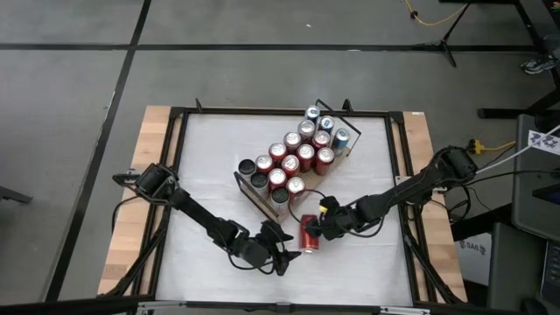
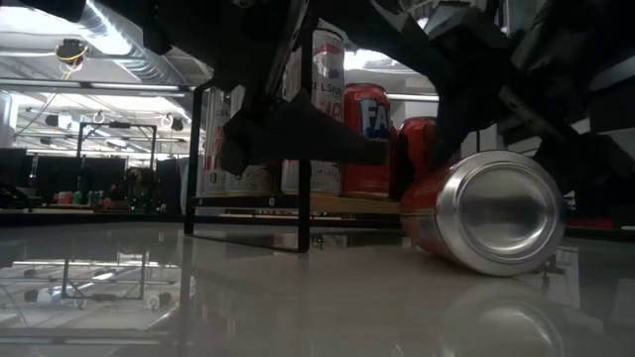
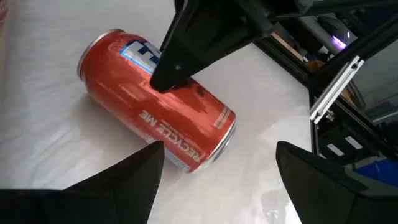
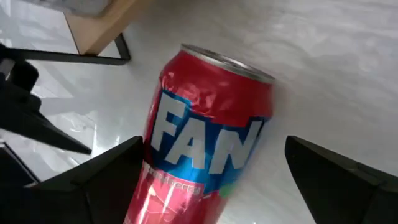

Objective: Place canned beverage on shelf
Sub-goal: Put the orange soda can on the shelf aligned with the other orange soda can

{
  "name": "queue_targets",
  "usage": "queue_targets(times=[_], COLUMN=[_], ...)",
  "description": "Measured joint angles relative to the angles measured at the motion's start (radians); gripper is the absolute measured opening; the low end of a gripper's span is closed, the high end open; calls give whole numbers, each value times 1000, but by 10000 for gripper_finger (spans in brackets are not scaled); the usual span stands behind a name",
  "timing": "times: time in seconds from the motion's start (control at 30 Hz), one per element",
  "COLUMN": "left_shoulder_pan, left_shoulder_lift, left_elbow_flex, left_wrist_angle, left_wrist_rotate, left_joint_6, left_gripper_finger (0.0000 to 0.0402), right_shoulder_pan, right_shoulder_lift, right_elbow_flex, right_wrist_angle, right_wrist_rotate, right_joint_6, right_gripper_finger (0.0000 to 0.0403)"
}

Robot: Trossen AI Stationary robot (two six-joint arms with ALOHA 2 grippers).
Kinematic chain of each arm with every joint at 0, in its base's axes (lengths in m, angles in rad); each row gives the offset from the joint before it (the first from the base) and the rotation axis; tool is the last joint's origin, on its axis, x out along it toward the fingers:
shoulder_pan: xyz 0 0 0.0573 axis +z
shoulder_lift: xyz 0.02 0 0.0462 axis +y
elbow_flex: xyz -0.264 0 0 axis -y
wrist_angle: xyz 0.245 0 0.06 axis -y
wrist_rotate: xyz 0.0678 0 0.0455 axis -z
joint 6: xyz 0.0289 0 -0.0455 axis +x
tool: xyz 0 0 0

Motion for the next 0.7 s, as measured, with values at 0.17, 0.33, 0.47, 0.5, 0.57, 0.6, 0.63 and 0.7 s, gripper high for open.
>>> queue_targets(times=[0.17, 0.33, 0.47, 0.5, 0.57, 0.6, 0.63, 0.7], left_shoulder_pan=[0, 0, 0, 0, -1, -1, -2, -2], left_shoulder_lift=[0, 0, 0, 0, 0, 0, 0, 0], left_elbow_flex=[0, 0, 0, 0, 0, 0, 0, 0], left_wrist_angle=[-1, -19, -19, -19, -20, -20, -19, -20], left_wrist_rotate=[0, 0, 0, 0, 0, 0, 0, 0], left_joint_6=[0, 1, 1, 1, 1, 1, 1, 1], left_gripper_finger=[305, 305, 305, 305, 305, 305, 305, 305], right_shoulder_pan=[-1, 0, 0, 0, 0, 0, 0, 0], right_shoulder_lift=[30, 34, 33, 33, 33, 33, 33, 33], right_elbow_flex=[0, -3, -2, -2, -2, -2, -2, -2], right_wrist_angle=[-3, -36, -60, -64, -68, -74, -81, -106], right_wrist_rotate=[-29, -84, -110, -112, -128, -141, -158, -188], right_joint_6=[18, 16, 16, 16, 15, 16, 16, 11], right_gripper_finger=[376, 376, 376, 376, 376, 376, 376, 376])
